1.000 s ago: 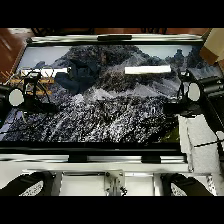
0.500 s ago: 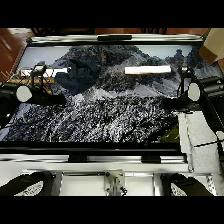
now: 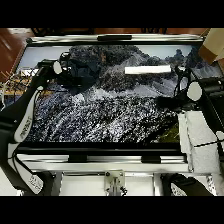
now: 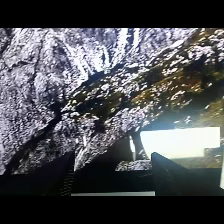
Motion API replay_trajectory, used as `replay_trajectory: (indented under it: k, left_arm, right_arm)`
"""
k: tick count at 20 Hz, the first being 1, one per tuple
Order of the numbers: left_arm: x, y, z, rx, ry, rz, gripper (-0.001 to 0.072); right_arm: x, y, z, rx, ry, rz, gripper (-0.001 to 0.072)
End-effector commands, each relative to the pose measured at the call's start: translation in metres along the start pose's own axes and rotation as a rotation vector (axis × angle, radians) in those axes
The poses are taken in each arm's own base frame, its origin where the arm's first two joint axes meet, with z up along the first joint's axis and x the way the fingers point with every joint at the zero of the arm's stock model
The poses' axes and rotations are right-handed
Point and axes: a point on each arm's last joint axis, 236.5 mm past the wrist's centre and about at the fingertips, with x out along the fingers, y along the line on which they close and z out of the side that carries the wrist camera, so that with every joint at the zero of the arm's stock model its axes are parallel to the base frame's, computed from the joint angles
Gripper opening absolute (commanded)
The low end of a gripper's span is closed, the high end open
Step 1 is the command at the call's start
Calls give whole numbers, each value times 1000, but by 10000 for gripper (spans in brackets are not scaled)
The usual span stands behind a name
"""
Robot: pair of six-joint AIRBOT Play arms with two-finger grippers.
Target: Fold the shirts.
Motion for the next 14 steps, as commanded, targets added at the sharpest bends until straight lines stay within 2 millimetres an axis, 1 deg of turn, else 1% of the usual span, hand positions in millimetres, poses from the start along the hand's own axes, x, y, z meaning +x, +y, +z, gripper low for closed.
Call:
replay_trajectory:
  k: [1,3,4,5,6,7,8,9,10,11,12,13,14]
  left_arm:
    - [45,1,10,15,35,-5,711]
    - [54,7,17,6,3,-3,710]
    - [59,9,17,1,-1,-2,705]
    - [63,12,14,-3,9,0,567]
    - [64,13,11,-5,21,1,325]
    - [62,14,11,-5,26,2,118]
    - [55,13,13,-4,22,1,35]
    - [42,11,20,-1,-3,-2,35]
    - [18,7,35,13,-59,-8,34]
    - [-12,-1,53,31,-134,-16,34]
    - [-55,-12,74,48,-233,-30,34]
    - [-102,-24,90,67,-327,-44,34]
    - [-157,-39,100,106,-421,-60,34]
  right_arm:
    - [0,16,-3,13,13,66,583]
    - [-1,20,-4,5,17,82,583]
    - [-1,20,-4,5,17,84,583]
    - [-1,20,-4,5,16,83,583]
    - [-1,20,-4,5,16,82,584]
    - [-1,20,-4,5,17,83,583]
    - [-1,20,-4,5,17,83,583]
    - [-1,19,-4,3,15,79,583]
    - [-1,18,-4,-7,14,76,583]
    - [-1,18,-4,-15,15,74,583]
    - [-2,17,-5,-22,18,74,583]
    - [-7,16,-7,-38,18,73,583]
    - [-16,15,-8,-56,6,72,583]
